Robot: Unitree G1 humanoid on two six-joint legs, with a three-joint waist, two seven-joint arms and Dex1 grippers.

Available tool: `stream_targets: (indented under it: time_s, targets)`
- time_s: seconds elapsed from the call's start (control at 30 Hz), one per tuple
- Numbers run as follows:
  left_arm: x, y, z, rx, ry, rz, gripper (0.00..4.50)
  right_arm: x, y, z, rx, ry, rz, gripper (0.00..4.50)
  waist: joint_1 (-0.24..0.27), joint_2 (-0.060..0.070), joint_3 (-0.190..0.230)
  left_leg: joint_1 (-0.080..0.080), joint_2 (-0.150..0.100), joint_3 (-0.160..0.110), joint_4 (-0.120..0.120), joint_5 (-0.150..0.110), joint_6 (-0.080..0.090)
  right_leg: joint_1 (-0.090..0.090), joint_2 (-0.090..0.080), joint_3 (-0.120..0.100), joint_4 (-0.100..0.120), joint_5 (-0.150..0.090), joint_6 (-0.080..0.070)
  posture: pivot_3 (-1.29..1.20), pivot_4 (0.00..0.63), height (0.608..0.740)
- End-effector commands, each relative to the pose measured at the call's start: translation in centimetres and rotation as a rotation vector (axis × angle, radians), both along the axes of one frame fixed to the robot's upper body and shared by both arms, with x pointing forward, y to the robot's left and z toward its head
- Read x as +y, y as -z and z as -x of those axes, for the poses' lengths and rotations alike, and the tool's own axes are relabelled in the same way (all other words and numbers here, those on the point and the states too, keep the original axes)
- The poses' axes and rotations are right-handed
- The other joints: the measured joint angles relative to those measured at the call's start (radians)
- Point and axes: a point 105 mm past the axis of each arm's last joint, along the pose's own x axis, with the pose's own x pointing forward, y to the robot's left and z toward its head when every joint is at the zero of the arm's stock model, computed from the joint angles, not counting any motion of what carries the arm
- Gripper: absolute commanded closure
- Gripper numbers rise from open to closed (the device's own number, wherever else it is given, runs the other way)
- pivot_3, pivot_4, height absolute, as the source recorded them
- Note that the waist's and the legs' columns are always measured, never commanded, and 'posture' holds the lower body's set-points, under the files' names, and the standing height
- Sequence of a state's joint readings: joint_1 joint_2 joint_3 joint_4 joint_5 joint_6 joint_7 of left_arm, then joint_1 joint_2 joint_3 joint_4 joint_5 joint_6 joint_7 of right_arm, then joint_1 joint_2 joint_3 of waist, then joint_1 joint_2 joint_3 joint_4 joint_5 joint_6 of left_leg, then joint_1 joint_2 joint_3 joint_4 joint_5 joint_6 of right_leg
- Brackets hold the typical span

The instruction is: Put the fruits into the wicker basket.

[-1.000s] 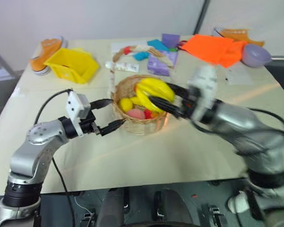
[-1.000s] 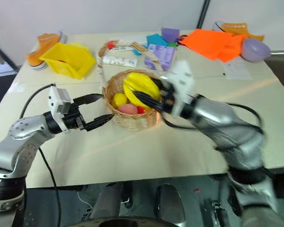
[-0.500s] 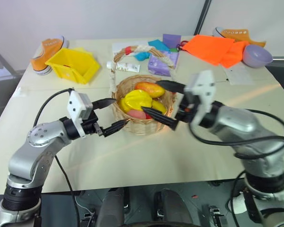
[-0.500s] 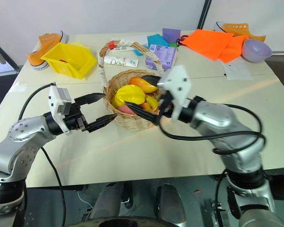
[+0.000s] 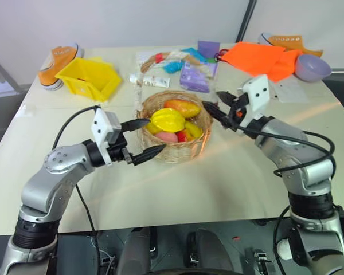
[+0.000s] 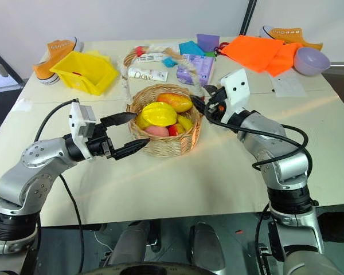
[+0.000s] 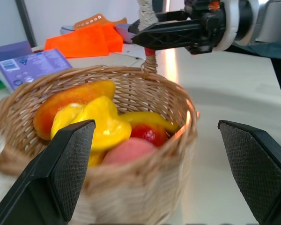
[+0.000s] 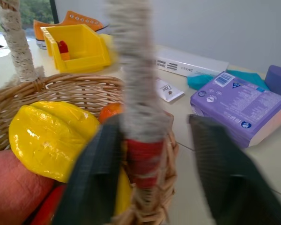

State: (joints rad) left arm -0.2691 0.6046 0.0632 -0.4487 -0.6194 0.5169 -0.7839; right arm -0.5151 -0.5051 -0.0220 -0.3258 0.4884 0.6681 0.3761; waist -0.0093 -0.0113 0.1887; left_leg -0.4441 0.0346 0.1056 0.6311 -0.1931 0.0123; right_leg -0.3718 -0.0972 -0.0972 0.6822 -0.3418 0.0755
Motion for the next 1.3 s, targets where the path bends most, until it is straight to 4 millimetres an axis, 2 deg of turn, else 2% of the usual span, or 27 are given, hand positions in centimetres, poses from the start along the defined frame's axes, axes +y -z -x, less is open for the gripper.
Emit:
stream_targets:
  time_s: [0.03,0.07,0.2,0.23,0.3,0.37,0.5,0.57,0.63,0.7,0.77,0.8,0.93,1.07,1.17,1.27,1.3]
  targets:
    - [0.0,-0.8,0.5,-0.047,-0.001,0.009,0.0,-0.9,-2.2,0.7,-0.099,0.01,-0.017,4.41,-0.002,0.0,0.0,0.0,0.0,0.0,0.0,0.0,0.0,0.0,0.0,0.0,0.0,0.0,0.0,0.0,0.15,0.723]
    - [0.0,-0.7,0.5,-0.047,-0.001,0.01,0.0,-1.8,-2.5,0.7,-0.113,0.037,-0.007,4.45,-0.002,0.0,0.0,0.0,0.0,0.0,0.0,0.0,0.001,0.0,0.0,0.0,0.0,0.0,0.0,0.0,0.15,0.723]
    - [-0.1,-0.7,0.4,-0.048,-0.001,0.012,0.0,-7.7,-3.5,-0.2,-0.155,0.272,0.032,4.45,0.005,0.0,0.0,0.0,0.0,0.0,0.0,-0.002,0.004,0.0,0.0,0.0,0.0,0.0,0.0,0.0,0.15,0.723]
    - [-0.1,-0.7,0.4,-0.048,0.001,0.014,0.0,-9.6,-3.6,-0.3,-0.163,0.352,0.04,4.45,0.005,0.0,0.0,0.0,-0.001,0.0,0.001,-0.002,0.004,0.0,-0.001,0.0,0.0,0.0,0.0,0.0,0.15,0.723]
    - [-0.3,-0.6,0.3,-0.049,0.012,0.014,0.0,-15.2,-4.0,-0.2,-0.183,0.57,0.07,4.45,0.007,0.0,0.0,0.0,-0.001,0.0,0.001,-0.002,0.004,0.001,0.0,0.0,0.0,0.0,0.0,0.0,0.15,0.723]
    - [-0.4,-0.6,0.2,-0.049,0.021,0.016,0.0,-19.3,-4.0,0.5,-0.189,0.721,0.077,4.45,0.016,0.0,0.0,0.0,-0.001,0.0,0.0,-0.001,0.002,0.0,0.0,0.0,0.0,0.0,0.0,0.0,0.15,0.723]
    - [-0.9,-0.5,0.0,-0.05,0.039,0.023,0.0,-24.6,-3.2,1.6,-0.181,0.91,0.028,4.45,0.015,0.0,0.0,0.001,0.0,0.001,0.0,0.0,0.0,0.0,0.0,0.0,0.0,0.0,0.0,0.0,0.15,0.723]
    - [-1.1,-0.5,0.0,-0.051,0.049,0.025,0.0,-26.0,-2.5,1.9,-0.167,0.942,0.015,4.45,0.012,0.001,0.0,0.001,0.0,0.001,0.0,0.0,0.0,0.0,0.0,0.0,0.0,0.0,0.0,0.0,0.15,0.723]
    - [-1.2,-0.5,0.0,-0.053,0.054,0.022,0.0,-26.7,-2.1,2.2,-0.159,0.946,0.0,3.42,0.012,0.001,0.0,0.001,0.0,0.002,0.0,0.0,0.0,0.001,0.0,0.001,0.0,0.0,0.0,0.0,0.15,0.723]
    - [-1.2,-0.5,-0.1,-0.054,0.053,0.023,0.0,-26.8,-2.0,2.4,-0.164,0.947,-0.007,2.63,0.01,0.001,0.0,0.001,0.0,0.001,0.0,0.0,0.0,0.0,0.001,0.001,0.0,0.0,0.0,0.0,0.15,0.723]
    - [-1.1,-0.4,-0.1,-0.053,0.049,0.02,0.0,-26.5,-2.2,2.6,-0.175,0.934,-0.006,1.52,0.008,0.002,0.0,0.001,0.0,0.001,0.0,0.0,0.0,0.0,0.001,0.001,0.0,0.0,0.0,0.0,0.15,0.723]
    - [-0.8,-0.2,-0.2,-0.047,0.037,0.015,0.0,-26.0,-2.0,3.1,-0.174,0.904,0.006,1.21,0.009,0.002,0.0,0.001,0.0,0.001,0.0,0.0,0.0,0.001,0.001,0.001,0.0,0.0,0.0,0.0,0.15,0.723]
    - [0.5,0.7,-0.7,-0.022,-0.032,0.005,0.0,-25.0,0.2,5.4,-0.114,0.816,0.06,1.21,0.019,0.002,0.0,0.001,0.0,0.001,0.0,0.0,0.0,0.001,0.0,0.001,0.0,0.0,0.001,0.0,0.15,0.723]
    - [2.9,2.1,-1.9,-0.007,-0.168,-0.004,0.0,-23.7,2.6,8.0,-0.051,0.714,0.077,1.21,0.022,0.002,0.0,0.002,0.0,0.001,0.0,-0.003,0.005,0.002,0.0,0.001,0.0,-0.001,0.002,0.0,0.15,0.723]
    - [5.6,4.1,-2.7,0.038,-0.293,-0.016,0.0,-20.2,4.7,9.5,0.017,0.512,0.085,1.21,0.017,0.003,-0.001,0.002,0.0,0.001,0.0,-0.004,0.006,0.002,0.0,0.001,-0.001,-0.001,0.002,0.0,0.15,0.723]
    - [7.9,6.5,-2.8,0.082,-0.396,-0.049,0.0,-16.1,6.2,10.0,0.073,0.337,0.081,1.21,0.004,0.004,-0.001,0.003,0.001,0.001,-0.001,-0.004,0.006,0.002,0.0,0.001,-0.001,-0.001,0.002,0.0,0.15,0.723]
    - [8.2,6.9,-2.8,0.089,-0.409,-0.05,0.0,-15.3,6.5,10.1,0.085,0.305,0.085,1.21,-0.002,0.004,-0.001,0.003,0.001,0.001,-0.001,-0.004,0.006,0.002,0.0,0.001,-0.001,-0.001,0.002,0.0,0.15,0.723]
